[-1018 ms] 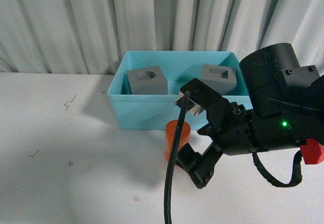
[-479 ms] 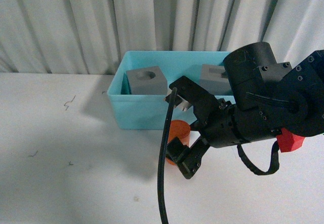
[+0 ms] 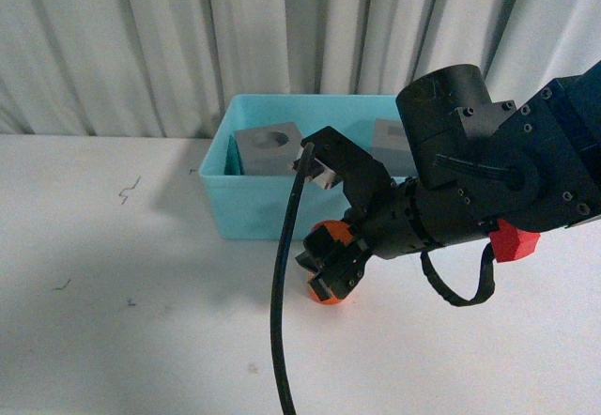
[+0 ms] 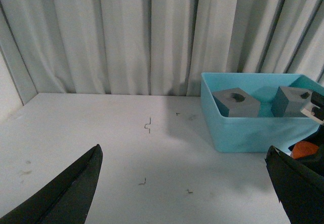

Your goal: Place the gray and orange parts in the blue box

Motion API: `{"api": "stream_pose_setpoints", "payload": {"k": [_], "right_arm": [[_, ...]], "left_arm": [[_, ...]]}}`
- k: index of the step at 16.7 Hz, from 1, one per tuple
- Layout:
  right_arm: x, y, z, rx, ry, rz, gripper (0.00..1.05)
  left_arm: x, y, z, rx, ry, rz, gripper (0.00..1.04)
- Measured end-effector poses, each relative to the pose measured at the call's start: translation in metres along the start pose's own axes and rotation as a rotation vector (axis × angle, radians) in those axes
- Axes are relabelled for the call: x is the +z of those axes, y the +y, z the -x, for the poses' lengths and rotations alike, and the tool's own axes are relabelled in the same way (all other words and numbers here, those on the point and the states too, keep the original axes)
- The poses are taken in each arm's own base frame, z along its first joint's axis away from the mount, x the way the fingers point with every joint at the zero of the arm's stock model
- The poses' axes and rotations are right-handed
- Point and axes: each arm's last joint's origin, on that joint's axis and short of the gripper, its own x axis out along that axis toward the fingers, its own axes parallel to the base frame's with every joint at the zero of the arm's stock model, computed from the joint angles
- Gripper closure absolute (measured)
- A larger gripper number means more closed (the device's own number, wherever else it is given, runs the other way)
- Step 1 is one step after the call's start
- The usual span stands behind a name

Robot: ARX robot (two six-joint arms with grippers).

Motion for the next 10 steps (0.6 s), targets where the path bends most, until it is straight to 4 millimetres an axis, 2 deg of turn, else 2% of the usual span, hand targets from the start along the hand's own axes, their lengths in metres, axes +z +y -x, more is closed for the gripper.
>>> {"api": "stream_pose_setpoints", "payload": {"k": [1, 5, 7, 8, 9, 10], "right_arm": [[0.001, 0.0, 0.0, -0.005, -0.01, 0.001, 0.57], [-0.004, 0.007, 0.011, -0.013, -0.026, -0.017, 0.58], [-0.002, 0.013, 0.033, -0.028, -0.065, -0.009, 0.58], [0.004, 0.014, 0.053, -0.054, -0.109, 0.0, 0.58], [0.012, 0.013, 0.083, -0.112, -0.174, 0.01, 0.58], [0.017, 0.01, 0.099, -0.148, -0.211, 0.014, 0.58]], "left_arm": [[0.0, 0.0, 0.0, 0.0, 0.0, 0.0, 0.07], [0.0, 0.0, 0.0, 0.0, 0.0, 0.0, 0.07], [0.0, 0.0, 0.0, 0.0, 0.0, 0.0, 0.07], [0.0, 0.0, 0.0, 0.0, 0.0, 0.0, 0.07], [0.0, 0.0, 0.0, 0.0, 0.0, 0.0, 0.07], [0.0, 0.0, 0.0, 0.0, 0.0, 0.0, 0.07]]}}
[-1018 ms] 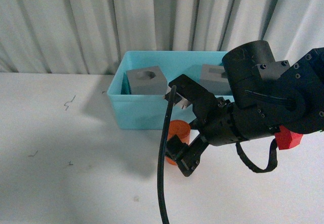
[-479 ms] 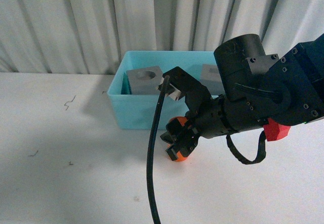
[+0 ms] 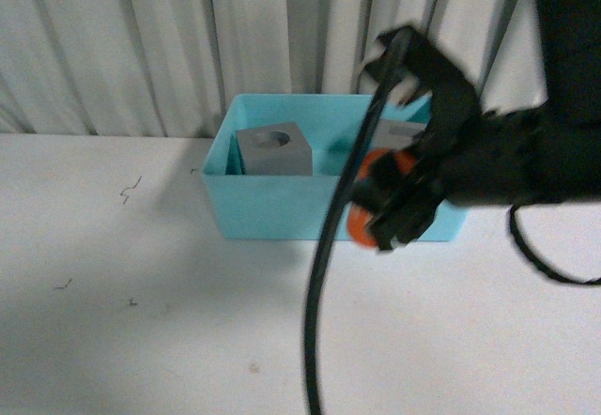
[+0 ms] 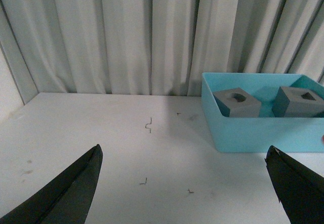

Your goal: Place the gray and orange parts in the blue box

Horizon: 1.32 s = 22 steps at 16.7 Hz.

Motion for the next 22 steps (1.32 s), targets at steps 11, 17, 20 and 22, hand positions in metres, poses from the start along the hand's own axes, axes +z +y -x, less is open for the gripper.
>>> {"api": "stream_pose_setpoints", "payload": {"k": [11, 17, 20, 22], "right_arm": [[0.059, -0.098, -0.041, -0.425, -0.228, -0.111, 0.58], [0.06, -0.095, -0.101, -0.37, -0.237, -0.183, 0.58], [0.05, -0.088, -0.121, -0.333, -0.211, -0.229, 0.58], [0.046, -0.088, -0.128, -0.33, -0.21, -0.266, 0.58]], "left_arm": [[0.0, 0.0, 0.0, 0.0, 0.0, 0.0, 0.07], [0.0, 0.0, 0.0, 0.0, 0.0, 0.0, 0.07], [0.0, 0.0, 0.0, 0.0, 0.0, 0.0, 0.07], [0.0, 0.0, 0.0, 0.0, 0.0, 0.0, 0.07]]}}
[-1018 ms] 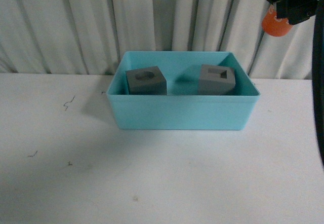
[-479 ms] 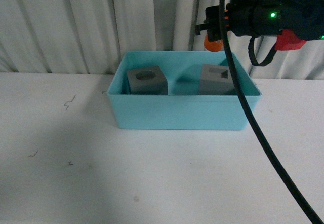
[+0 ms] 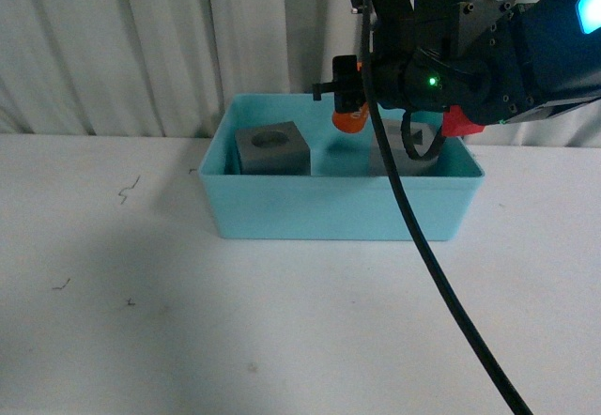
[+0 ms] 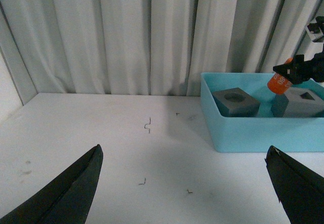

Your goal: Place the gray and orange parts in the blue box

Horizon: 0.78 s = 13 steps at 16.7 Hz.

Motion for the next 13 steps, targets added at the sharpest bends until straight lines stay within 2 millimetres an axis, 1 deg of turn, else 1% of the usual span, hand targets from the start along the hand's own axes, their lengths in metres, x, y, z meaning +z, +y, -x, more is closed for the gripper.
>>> {"api": "stream_pose_setpoints", "payload": {"k": [3, 8, 13], "right_arm": [[-0.011, -0.001, -0.006, 0.0, 0.034, -0.046, 0.58], [-0.03, -0.001, -0.018, 0.001, 0.093, -0.06, 0.58], [-0.031, 0.001, -0.027, 0.018, 0.102, -0.052, 0.58]], "left_arm": [[0.0, 0.0, 0.0, 0.0, 0.0, 0.0, 0.07], [0.0, 0.0, 0.0, 0.0, 0.0, 0.0, 0.07], [0.0, 0.0, 0.0, 0.0, 0.0, 0.0, 0.07]]}}
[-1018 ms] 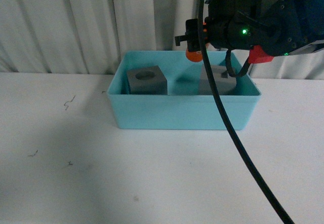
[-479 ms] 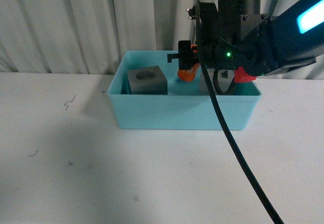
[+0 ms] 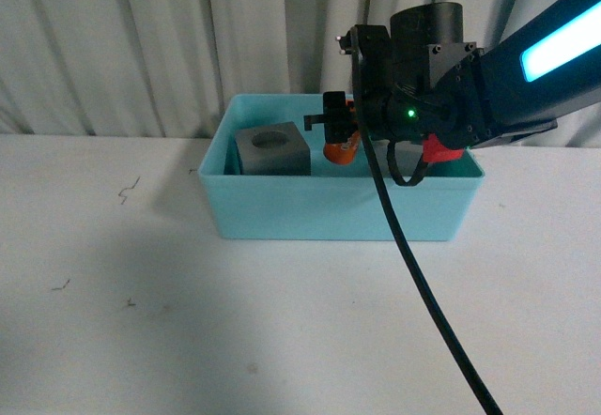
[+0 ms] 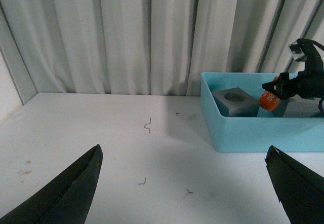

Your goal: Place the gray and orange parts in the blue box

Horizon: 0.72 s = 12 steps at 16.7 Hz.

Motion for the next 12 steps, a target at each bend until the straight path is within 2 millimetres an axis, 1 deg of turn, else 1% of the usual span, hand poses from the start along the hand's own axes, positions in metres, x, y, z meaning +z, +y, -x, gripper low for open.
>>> {"api": "stream_pose_setpoints", "payload": {"k": [8, 11, 12], "right_arm": [[-0.0083, 0.0023, -0.005, 0.004, 0.032, 0.017, 0.58], [-0.0071, 0.0015, -0.0048, 0.003, 0.012, 0.026, 0.29], [-0.0109, -0.0012, -0.0028, 0.006, 0.006, 0.024, 0.08]], "left_arm": [[0.0, 0.0, 0.0, 0.0, 0.0, 0.0, 0.07], [0.0, 0.0, 0.0, 0.0, 0.0, 0.0, 0.07], [0.0, 0.0, 0.0, 0.0, 0.0, 0.0, 0.07]]}}
